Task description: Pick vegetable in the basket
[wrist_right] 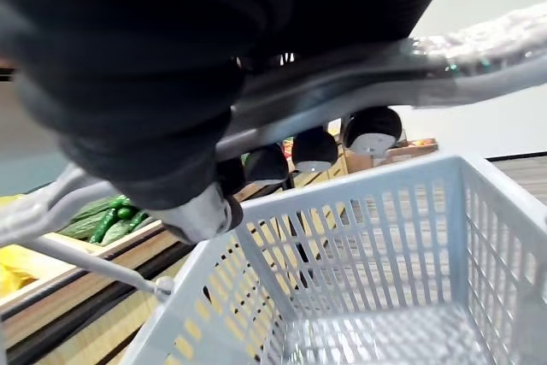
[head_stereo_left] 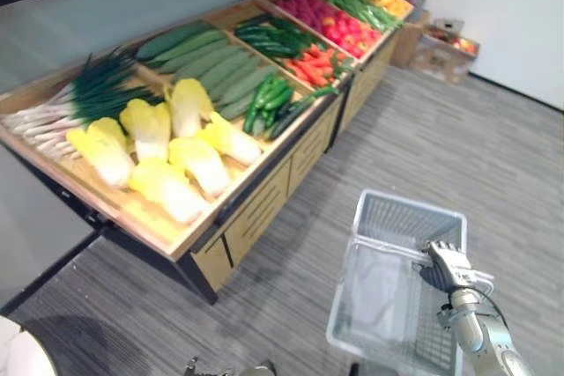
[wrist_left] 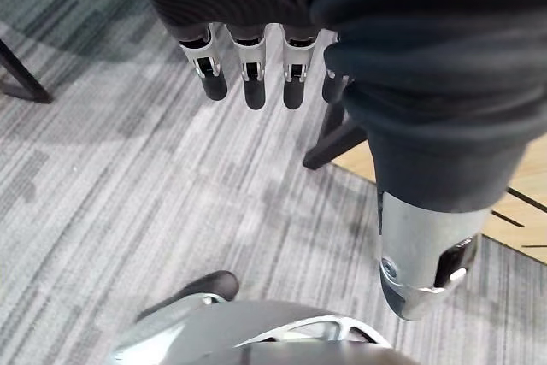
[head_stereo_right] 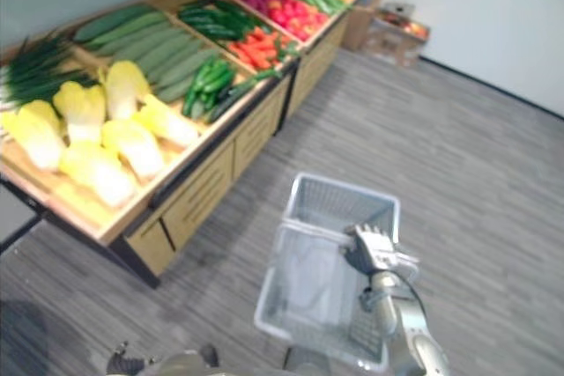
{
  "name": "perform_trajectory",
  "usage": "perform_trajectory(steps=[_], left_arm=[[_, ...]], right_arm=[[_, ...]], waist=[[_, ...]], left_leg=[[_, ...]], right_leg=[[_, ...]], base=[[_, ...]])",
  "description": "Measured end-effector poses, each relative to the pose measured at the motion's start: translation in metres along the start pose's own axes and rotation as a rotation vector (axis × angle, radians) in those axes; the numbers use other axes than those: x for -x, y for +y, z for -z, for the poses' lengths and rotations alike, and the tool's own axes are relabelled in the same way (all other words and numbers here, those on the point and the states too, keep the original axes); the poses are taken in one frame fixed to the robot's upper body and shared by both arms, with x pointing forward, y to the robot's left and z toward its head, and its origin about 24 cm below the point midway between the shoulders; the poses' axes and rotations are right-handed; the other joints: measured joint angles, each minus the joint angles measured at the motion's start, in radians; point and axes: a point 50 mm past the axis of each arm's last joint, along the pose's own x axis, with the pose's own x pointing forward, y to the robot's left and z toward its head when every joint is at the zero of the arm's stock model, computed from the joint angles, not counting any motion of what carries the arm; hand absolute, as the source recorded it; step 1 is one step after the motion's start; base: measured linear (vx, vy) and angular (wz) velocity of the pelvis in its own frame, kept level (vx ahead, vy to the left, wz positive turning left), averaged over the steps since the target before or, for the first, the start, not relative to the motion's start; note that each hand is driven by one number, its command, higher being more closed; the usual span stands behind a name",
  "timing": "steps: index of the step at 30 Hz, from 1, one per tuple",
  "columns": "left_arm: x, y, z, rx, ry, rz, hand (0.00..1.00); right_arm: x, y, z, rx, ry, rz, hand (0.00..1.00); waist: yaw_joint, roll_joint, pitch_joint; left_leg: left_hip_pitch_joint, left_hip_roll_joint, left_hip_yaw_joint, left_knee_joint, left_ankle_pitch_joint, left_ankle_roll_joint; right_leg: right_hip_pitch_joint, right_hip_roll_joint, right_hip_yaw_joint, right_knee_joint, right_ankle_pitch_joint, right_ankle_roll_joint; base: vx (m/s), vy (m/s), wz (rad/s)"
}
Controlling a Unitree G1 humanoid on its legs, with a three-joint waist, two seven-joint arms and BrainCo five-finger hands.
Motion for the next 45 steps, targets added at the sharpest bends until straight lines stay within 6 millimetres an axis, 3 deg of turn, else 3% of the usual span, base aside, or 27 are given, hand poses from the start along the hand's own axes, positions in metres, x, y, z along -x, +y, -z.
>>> perform_trajectory(steps=[2, 5, 7, 9, 10, 11, 12, 13, 14, 16, 19, 23, 25, 30, 31, 39, 42, 45], left_arm=[[-0.003, -0.003, -0.015, 0.014, -0.039, 0.006, 0.0], [-0.003, -0.008, -0.025, 0.033, -0.071, 0.015, 0.0], [-0.002, -0.012, -0.022, 0.034, -0.058, 0.026, 0.0], [0.0, -0.01, -0.012, 0.026, -0.03, 0.024, 0.0], [0.0, -0.008, -0.006, 0.019, -0.014, 0.02, 0.0], [0.002, -0.01, 0.001, 0.026, 0.02, 0.023, 0.0], [0.004, -0.014, 0.005, 0.036, 0.037, 0.033, 0.0], [0.007, -0.022, 0.007, 0.069, 0.059, 0.044, 0.0], [0.009, -0.027, 0.01, 0.094, 0.081, 0.05, 0.0], [0.01, -0.027, 0.016, 0.126, 0.114, 0.038, 0.0], [0.009, -0.023, 0.018, 0.148, 0.128, 0.018, 0.0], [0.009, -0.023, 0.018, 0.159, 0.131, 0.012, 0.0], [0.009, -0.023, 0.017, 0.164, 0.129, 0.009, 0.0], [0.007, -0.023, -0.001, 0.192, 0.062, -0.015, 0.0], [0.007, -0.025, -0.003, 0.198, 0.055, -0.021, 0.0], [0.006, -0.014, 0.001, 0.296, 0.101, -0.136, 0.0], [0.003, 0.001, -0.004, 0.422, 0.091, -0.232, 0.0], [0.001, 0.025, -0.012, 0.546, 0.066, -0.377, 0.0]], right_arm=[[-0.001, -0.002, -0.002, -0.003, -0.007, 0.008, 1.0], [-0.001, -0.003, -0.002, -0.005, -0.012, 0.014, 1.0], [-0.001, -0.006, -0.001, -0.009, -0.005, 0.028, 1.0], [-0.001, -0.005, -0.002, -0.016, -0.005, 0.03, 1.0], [0.0, -0.004, -0.003, -0.025, -0.004, 0.031, 1.0], [-0.001, -0.005, -0.002, -0.024, 0.0, 0.034, 1.0], [-0.001, -0.005, -0.001, -0.023, 0.007, 0.035, 1.0], [-0.004, -0.009, -0.001, -0.014, 0.001, 0.049, 1.0], [-0.008, -0.013, -0.001, -0.004, -0.011, 0.058, 1.0], [-0.009, -0.016, 0.001, 0.017, -0.017, 0.059, 1.0], [-0.009, -0.017, 0.003, 0.02, -0.016, 0.057, 1.0], [-0.007, -0.014, 0.008, 0.021, 0.0, 0.036, 1.0], [-0.002, -0.011, 0.012, 0.019, 0.019, 0.025, 1.0], [0.027, -0.006, 0.056, -0.022, 0.27, 0.061, 1.0], [0.034, -0.004, 0.067, -0.021, 0.329, 0.067, 1.0], [0.068, 0.031, 0.096, -0.048, 0.56, 0.004, 1.0], [0.083, 0.042, 0.106, -0.052, 0.641, -0.047, 1.0], [0.1, 0.051, 0.114, -0.056, 0.72, -0.085, 1.0]], waist=[[-0.018, 0.01, 0.004], [-0.024, 0.028, 0.014], [-0.02, 0.041, 0.021], [-0.008, 0.036, 0.019], [-0.003, 0.021, 0.016], [0.003, 0.042, 0.025], [0.0, 0.054, 0.018], [0.002, 0.095, 0.015], [0.002, 0.121, 0.013], [-0.004, 0.131, 0.009], [-0.007, 0.119, 0.008], [-0.023, 0.121, 0.007], [-0.026, 0.124, 0.009], [-0.037, 0.131, 0.009], [-0.041, 0.146, 0.001], [-0.05, 0.153, -0.001], [-0.054, 0.156, 0.0], [-0.049, 0.138, -0.006]], left_leg=[[0.04, -0.018, -0.085, -0.028, 0.0, -0.001], [0.053, -0.02, -0.164, -0.028, -0.003, -0.011], [0.073, -0.015, -0.226, -0.026, -0.028, -0.057], [0.094, -0.009, -0.254, -0.022, -0.056, -0.101], [0.106, -0.01, -0.265, -0.018, -0.076, -0.127], [0.119, 0.021, -0.282, -0.009, -0.104, -0.146], [0.108, 0.045, -0.281, -0.004, -0.104, -0.158], [0.1, 0.089, -0.272, -0.006, -0.1, -0.167], [0.095, 0.12, -0.271, -0.007, -0.085, -0.189], [0.082, 0.144, -0.274, 0.013, -0.047, -0.208], [0.038, 0.162, -0.275, 0.075, 0.0, -0.226], [-0.006, 0.17, -0.259, 0.115, 0.055, -0.233], [-0.008, 0.181, -0.194, 0.113, 0.083, -0.234], [-0.021, 0.182, -0.023, 0.066, 0.153, -0.227], [-0.018, 0.182, -0.021, 0.032, 0.155, -0.227], [0.031, 0.165, 0.06, -0.126, 0.15, -0.224], [0.048, 0.169, 0.075, -0.136, 0.093, -0.209], [0.049, 0.155, 0.091, -0.129, 0.069, -0.211]], right_leg=[[-0.028, 0.032, -0.002, -0.211, -0.042, -0.016], [-0.018, 0.072, 0.073, -0.526, -0.038, -0.012], [-0.003, 0.061, 0.135, -0.734, 0.0, 0.008], [0.019, 0.043, 0.15, -0.815, 0.075, 0.005], [0.036, 0.028, 0.147, -0.836, 0.122, 0.003], [0.048, 0.04, 0.112, -0.811, 0.146, 0.029], [0.049, 0.056, 0.09, -0.816, 0.141, 0.021], [0.057, 0.092, 0.06, -0.826, 0.13, 0.004], [0.066, 0.119, 0.038, -0.836, 0.123, -0.009], [0.093, 0.14, 0.002, -0.853, 0.108, -0.032], [0.133, 0.155, -0.036, -0.909, 0.11, -0.049], [0.171, 0.158, -0.082, -0.969, 0.123, -0.069], [0.191, 0.153, -0.101, -0.988, 0.125, -0.071], [0.238, 0.116, -0.205, -1.022, 0.125, -0.071], [0.239, 0.118, -0.227, -1.026, 0.125, -0.071], [0.242, 0.131, -0.234, -1.104, 0.189, -0.055], [0.252, 0.138, -0.233, -1.115, 0.207, -0.044], [0.259, 0.123, -0.219, -1.121, 0.22, -0.034]], base=[[0.33, -0.04, 1.22], [0.3, -0.107, 1.13], [0.31, -0.202, 1.01], [0.31, -0.31, 0.76], [0.35, -0.477, 0.79], [0.28, -0.43, 0.63], [0.28, -0.41, 0.52], [0.27, -0.348, 0.36], [0.29, -0.37, 0.26], [0.2, -0.296, 0.31], [0.12, -0.202, 0.33], [0.08, -0.101, 0.31], [0.06, -0.05, 0.31], [0.02, 0.005, 0.63], [-0.02, 0.06, 0.64], [-0.06, 0.083, 0.06], [-0.08, 0.104, -0.04], [-0.1, 0.091, -0.09]])
